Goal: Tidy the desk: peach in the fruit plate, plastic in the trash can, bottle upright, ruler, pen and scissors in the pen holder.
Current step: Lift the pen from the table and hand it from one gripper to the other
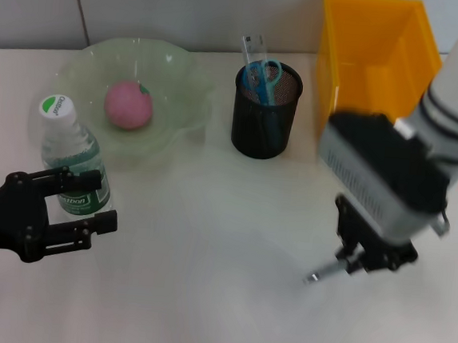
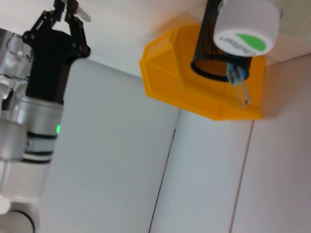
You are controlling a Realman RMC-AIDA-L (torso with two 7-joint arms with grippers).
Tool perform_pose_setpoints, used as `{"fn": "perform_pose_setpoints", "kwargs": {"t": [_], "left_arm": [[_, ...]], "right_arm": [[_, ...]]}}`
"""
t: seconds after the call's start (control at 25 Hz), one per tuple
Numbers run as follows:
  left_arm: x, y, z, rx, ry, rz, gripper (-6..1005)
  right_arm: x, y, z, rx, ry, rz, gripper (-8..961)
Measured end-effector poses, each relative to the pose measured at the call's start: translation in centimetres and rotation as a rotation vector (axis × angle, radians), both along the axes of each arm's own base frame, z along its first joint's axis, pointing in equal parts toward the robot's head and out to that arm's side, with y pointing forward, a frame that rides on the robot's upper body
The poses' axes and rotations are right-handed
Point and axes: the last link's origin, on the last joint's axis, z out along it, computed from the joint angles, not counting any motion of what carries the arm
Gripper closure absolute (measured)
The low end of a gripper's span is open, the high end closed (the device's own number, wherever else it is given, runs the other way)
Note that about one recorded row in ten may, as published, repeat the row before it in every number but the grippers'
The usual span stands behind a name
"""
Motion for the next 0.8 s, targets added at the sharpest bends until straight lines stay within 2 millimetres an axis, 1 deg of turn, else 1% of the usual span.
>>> {"fn": "perform_pose_setpoints", "kwargs": {"t": [0.04, 0.12, 0.16, 0.2, 0.24, 0.36, 0.4, 0.44, 0.48, 0.56, 0.6, 0.64, 0.68, 0.76, 0.8], "left_arm": [[0.1, -0.1, 0.1, -0.001, -0.006, -0.006, 268], [0.1, -0.1, 0.1, -0.001, -0.006, -0.006, 267], [0.3, -0.3, 0.3, 0.005, -0.029, -0.024, 267], [0.5, -0.5, 0.6, 0.011, -0.047, -0.036, 266], [0.5, -0.5, 0.6, 0.012, -0.051, -0.04, 266], [0.7, -0.7, 0.8, 0.011, -0.067, -0.053, 264], [1.1, -0.7, 1.0, 0.014, -0.087, -0.076, 264], [1.1, -0.7, 1.0, 0.014, -0.087, -0.076, 263], [1.3, -0.7, 1.1, 0.018, -0.092, -0.088, 263], [1.7, -0.7, 1.4, 0.036, -0.107, -0.12, 263], [2.0, -0.7, 1.6, 0.065, -0.124, -0.148, 263], [2.0, -0.7, 1.6, 0.065, -0.124, -0.148, 263], [2.1, -0.7, 1.5, 0.076, -0.133, -0.158, 263], [2.5, -0.8, 1.4, 0.104, -0.159, -0.191, 263], [2.9, -0.9, 1.1, 0.127, -0.188, -0.226, 263]], "right_arm": [[0.0, 0.0, 0.0, 0.0, 0.0, 0.0, 827], [-1.0, 0.7, 1.6, 0.044, 0.108, -0.06, 827], [-1.0, 0.7, 1.6, 0.044, 0.108, -0.06, 827], [-1.5, 1.1, 2.8, 0.074, 0.198, -0.107, 827], [-1.5, 1.1, 2.8, 0.074, 0.198, -0.107, 827], [-1.9, 1.6, 4.7, 0.13, 0.348, -0.194, 828], [-1.9, 1.7, 5.7, 0.162, 0.453, -0.257, 828], [-1.9, 1.7, 5.7, 0.162, 0.453, -0.257, 828], [-1.9, 1.8, 6.2, 0.175, 0.514, -0.29, 828], [-1.7, 1.7, 7.1, 0.195, 0.642, -0.36, 828], [-1.3, 1.4, 7.7, 0.2, 0.766, -0.428, 828], [-1.3, 1.4, 7.7, 0.2, 0.766, -0.428, 828], [-1.1, 1.3, 8.1, 0.204, 0.824, -0.457, 828], [-0.4, 1.0, 8.5, 0.206, 0.956, -0.525, 828], [0.4, 0.7, 8.7, 0.206, 1.078, -0.591, 828]]}}
